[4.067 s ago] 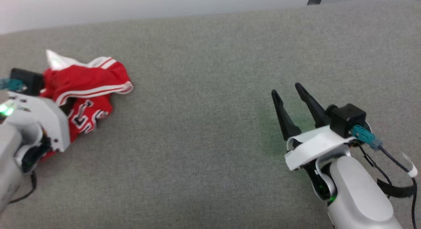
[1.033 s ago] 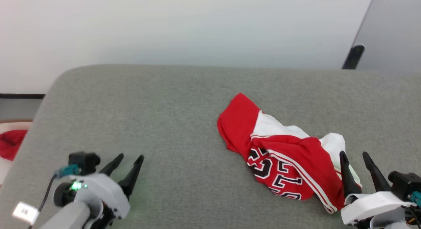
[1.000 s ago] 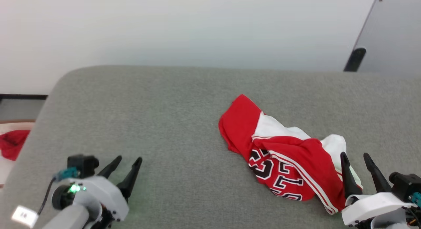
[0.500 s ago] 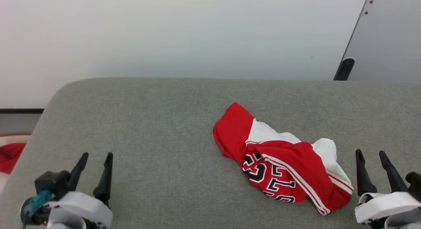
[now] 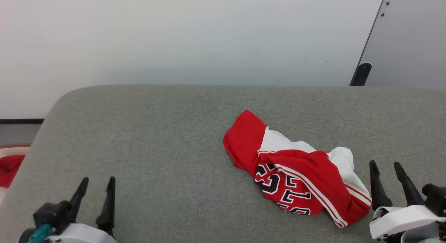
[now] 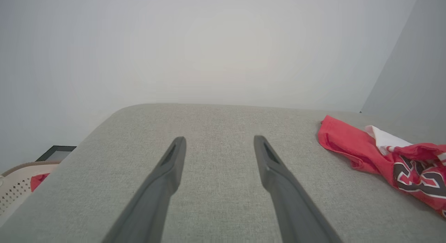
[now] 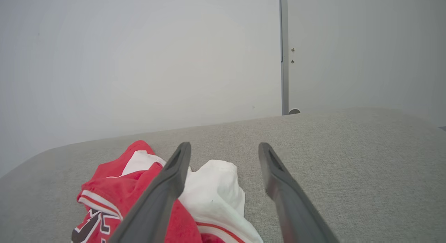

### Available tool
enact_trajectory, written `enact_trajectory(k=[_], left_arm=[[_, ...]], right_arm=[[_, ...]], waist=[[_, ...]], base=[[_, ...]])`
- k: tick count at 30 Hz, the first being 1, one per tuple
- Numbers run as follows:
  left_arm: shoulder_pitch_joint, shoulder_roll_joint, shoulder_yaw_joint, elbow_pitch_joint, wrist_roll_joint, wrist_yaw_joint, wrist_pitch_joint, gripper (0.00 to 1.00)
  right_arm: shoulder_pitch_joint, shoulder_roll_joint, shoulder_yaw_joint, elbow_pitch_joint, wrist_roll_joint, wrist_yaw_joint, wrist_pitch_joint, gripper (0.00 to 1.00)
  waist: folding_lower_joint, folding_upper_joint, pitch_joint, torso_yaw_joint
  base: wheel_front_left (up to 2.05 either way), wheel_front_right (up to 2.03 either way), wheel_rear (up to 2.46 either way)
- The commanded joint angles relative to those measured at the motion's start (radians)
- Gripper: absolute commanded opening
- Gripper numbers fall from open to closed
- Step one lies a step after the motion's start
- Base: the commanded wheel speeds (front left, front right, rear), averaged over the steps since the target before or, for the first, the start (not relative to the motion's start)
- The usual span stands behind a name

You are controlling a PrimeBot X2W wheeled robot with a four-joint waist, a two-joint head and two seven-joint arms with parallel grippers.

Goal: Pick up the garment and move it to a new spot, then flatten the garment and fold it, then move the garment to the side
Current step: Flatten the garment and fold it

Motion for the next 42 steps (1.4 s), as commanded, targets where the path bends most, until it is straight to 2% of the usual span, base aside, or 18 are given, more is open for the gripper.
enact_trajectory(k=[1, 19, 22, 25, 29, 37, 42], left_arm=[[0.004, -0.007, 0.011, 0.005, 0.011, -0.007, 0.000, 1.00], [-0.002, -0.054, 0.052, 0.037, 0.059, -0.047, 0.000, 1.00], [-0.006, -0.057, 0.034, 0.049, 0.054, -0.057, 0.000, 1.00], [-0.068, -0.034, -0.010, 0.055, 0.048, -0.069, 0.026, 1.00], [-0.231, 0.015, -0.150, 0.054, 0.017, -0.076, 0.150, 1.00], [-0.712, 0.157, -0.563, 0.094, -0.206, -0.076, 0.418, 1.00], [-0.943, 0.184, -0.759, 0.178, -0.377, -0.076, 0.556, 1.00]], right_arm=[[0.007, 0.003, 0.002, 0.003, 0.007, -0.001, -0.005, 1.00], [-0.009, 0.008, 0.024, 0.016, 0.011, -0.001, -0.005, 1.00], [-0.014, 0.013, 0.029, 0.018, 0.012, -0.001, -0.005, 1.00], [-0.024, 0.021, 0.031, 0.011, 0.016, -0.001, -0.005, 1.00], [-0.049, 0.035, 0.031, -0.014, 0.013, -0.001, -0.005, 1.00], [-0.131, 0.090, 0.054, -0.063, 0.003, -0.001, -0.005, 1.00], [-0.174, 0.110, 0.067, -0.071, 0.006, -0.001, -0.005, 1.00]], waist=[[0.0000, 0.0000, 0.000, 0.000], [0.0000, 0.0000, 0.003, -0.002], [0.0000, 0.0000, 0.008, -0.007], [0.0000, 0.0000, 0.022, -0.018], [0.0000, 0.0000, 0.075, -0.045], [0.0000, 0.0000, 0.259, -0.164], [0.0000, 0.0000, 0.335, -0.250]], base=[[0.00, 0.00, 0.00], [0.00, 0.00, 0.00], [0.00, 0.00, 0.00], [0.00, 0.00, 0.00], [0.00, 0.00, 0.00], [0.00, 0.00, 0.00], [0.00, 0.00, 0.00]])
